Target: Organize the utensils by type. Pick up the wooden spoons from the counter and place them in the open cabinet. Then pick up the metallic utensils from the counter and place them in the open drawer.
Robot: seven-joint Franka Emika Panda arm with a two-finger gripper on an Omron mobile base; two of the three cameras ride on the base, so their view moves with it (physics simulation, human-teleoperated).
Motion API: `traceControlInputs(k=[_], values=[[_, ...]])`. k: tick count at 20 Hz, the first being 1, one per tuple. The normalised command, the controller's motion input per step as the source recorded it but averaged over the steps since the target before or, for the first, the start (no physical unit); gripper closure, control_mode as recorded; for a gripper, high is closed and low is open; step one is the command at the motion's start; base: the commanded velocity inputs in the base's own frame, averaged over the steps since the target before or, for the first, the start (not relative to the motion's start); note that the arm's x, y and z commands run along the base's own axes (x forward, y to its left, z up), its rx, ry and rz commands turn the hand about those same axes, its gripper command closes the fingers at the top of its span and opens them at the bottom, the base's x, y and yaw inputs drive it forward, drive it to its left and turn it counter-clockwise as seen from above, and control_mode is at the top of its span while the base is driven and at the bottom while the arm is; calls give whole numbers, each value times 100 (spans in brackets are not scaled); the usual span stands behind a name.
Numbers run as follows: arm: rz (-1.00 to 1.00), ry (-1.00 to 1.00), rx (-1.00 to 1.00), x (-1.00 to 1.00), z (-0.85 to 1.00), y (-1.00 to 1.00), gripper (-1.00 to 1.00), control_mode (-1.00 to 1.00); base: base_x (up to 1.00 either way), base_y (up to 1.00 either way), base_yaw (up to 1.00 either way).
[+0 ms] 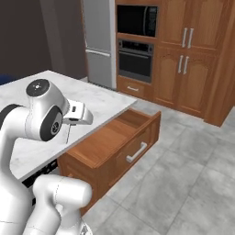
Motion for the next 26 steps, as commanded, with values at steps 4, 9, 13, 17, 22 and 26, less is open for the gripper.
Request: traceControlInputs(k=[4, 9, 13, 17, 22, 26], values=[[0, 0, 0, 0, 0, 0, 100, 100, 0, 0, -10], [0, 0, 0, 0, 0, 0, 100, 100, 0, 0, -6], [0, 0, 0, 0, 0, 0, 100, 100, 1, 0, -3], [-3, 8, 0, 14, -13, 0, 100, -100, 4, 0, -1], [-6, 17, 0, 39, -29, 0, 100, -100, 0, 0, 0], [-4, 11, 2, 50, -33, 0, 100, -100, 0, 0, 0]])
